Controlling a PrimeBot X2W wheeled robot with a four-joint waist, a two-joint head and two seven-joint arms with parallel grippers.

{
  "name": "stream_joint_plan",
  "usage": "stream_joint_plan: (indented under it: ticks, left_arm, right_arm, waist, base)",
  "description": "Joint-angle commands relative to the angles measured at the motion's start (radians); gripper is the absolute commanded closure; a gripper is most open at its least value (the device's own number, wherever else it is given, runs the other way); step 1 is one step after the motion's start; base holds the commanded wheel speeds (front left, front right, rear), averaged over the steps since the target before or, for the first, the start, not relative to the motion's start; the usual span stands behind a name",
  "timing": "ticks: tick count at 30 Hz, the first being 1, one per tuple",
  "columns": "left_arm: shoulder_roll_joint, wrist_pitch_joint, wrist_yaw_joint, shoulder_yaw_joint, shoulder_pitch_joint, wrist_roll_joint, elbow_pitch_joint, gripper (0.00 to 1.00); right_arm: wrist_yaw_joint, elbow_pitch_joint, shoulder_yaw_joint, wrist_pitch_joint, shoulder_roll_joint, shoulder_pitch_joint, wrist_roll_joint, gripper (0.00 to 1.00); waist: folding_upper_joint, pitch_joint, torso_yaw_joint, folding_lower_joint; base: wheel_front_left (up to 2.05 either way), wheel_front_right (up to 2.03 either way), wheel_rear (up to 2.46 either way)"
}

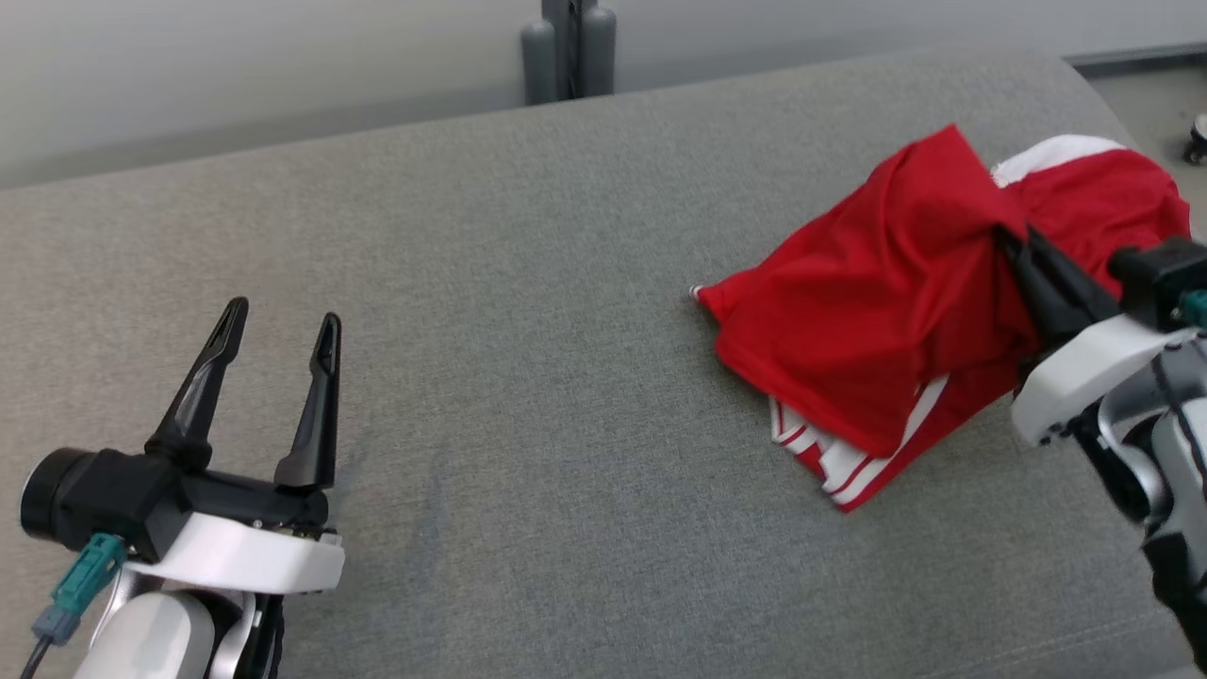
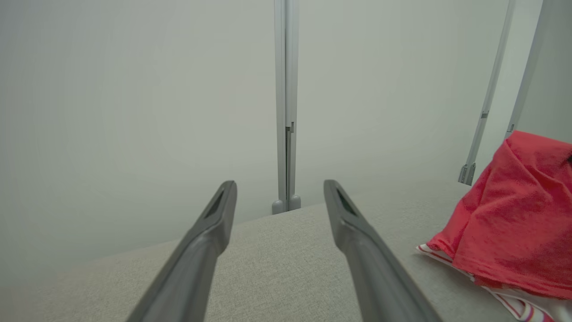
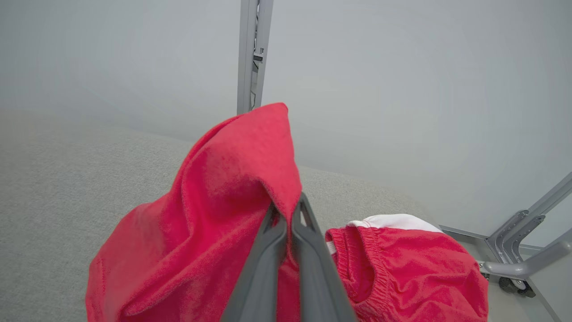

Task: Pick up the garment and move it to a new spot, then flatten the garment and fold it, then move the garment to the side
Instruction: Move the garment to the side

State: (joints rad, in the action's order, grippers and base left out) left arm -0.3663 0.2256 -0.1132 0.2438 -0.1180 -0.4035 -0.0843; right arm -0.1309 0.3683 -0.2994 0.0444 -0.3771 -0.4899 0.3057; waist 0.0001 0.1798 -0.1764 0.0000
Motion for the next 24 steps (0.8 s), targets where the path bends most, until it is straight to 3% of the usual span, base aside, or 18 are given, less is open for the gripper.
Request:
stream_joint_plan:
  ticks: [1, 6, 15, 21, 22, 23, 24]
  left_arm:
    - [-0.012, -0.007, 0.010, 0.005, -0.039, 0.013, -0.012, 0.00]
    - [-0.025, -0.028, 0.033, 0.027, -0.114, 0.031, -0.037, 0.00]
    - [-0.038, -0.057, 0.074, 0.071, -0.241, 0.065, -0.077, 0.00]
    - [-0.050, -0.069, 0.085, 0.088, -0.282, 0.085, -0.092, 0.00]
    - [-0.051, -0.070, 0.086, 0.089, -0.286, 0.086, -0.094, 0.00]
    - [-0.052, -0.070, 0.085, 0.089, -0.289, 0.088, -0.097, 0.00]
    - [-0.054, -0.072, 0.085, 0.090, -0.291, 0.090, -0.098, 0.00]
  right_arm:
    - [0.000, 0.020, 0.010, 0.014, -0.010, -0.066, 0.007, 1.00]
    - [0.000, 0.122, 0.088, 0.038, -0.048, -0.195, 0.055, 1.00]
    - [0.000, 0.315, 0.290, 0.057, -0.217, -0.298, 0.074, 1.00]
    - [0.000, 0.428, 0.377, 0.061, -0.235, -0.305, 0.041, 1.00]
    - [0.000, 0.448, 0.384, 0.055, -0.231, -0.301, 0.031, 0.80]
    - [0.000, 0.460, 0.393, 0.063, -0.229, -0.301, 0.026, 0.03]
    - [0.000, 0.476, 0.403, 0.066, -0.229, -0.298, 0.021, 0.00]
  waist:
    - [-0.0001, 0.110, -0.066, 0.0000]
    - [-0.0001, 0.211, -0.057, 0.0000]
    - [-0.0001, 0.376, 0.001, 0.0000]
    - [-0.0001, 0.426, 0.014, 0.0000]
    - [-0.0001, 0.427, 0.014, 0.0000]
    - [-0.0001, 0.429, 0.012, 0.0000]
    - [-0.0001, 0.430, 0.011, 0.0000]
  base:
    - [0.00, 0.00, 0.00]
    - [0.00, 0.00, 0.00]
    - [0.00, 0.00, 0.00]
    - [0.00, 0.00, 0.00]
    - [0.00, 0.00, 0.00]
    - [0.00, 0.00, 0.00]
    - [0.00, 0.00, 0.00]
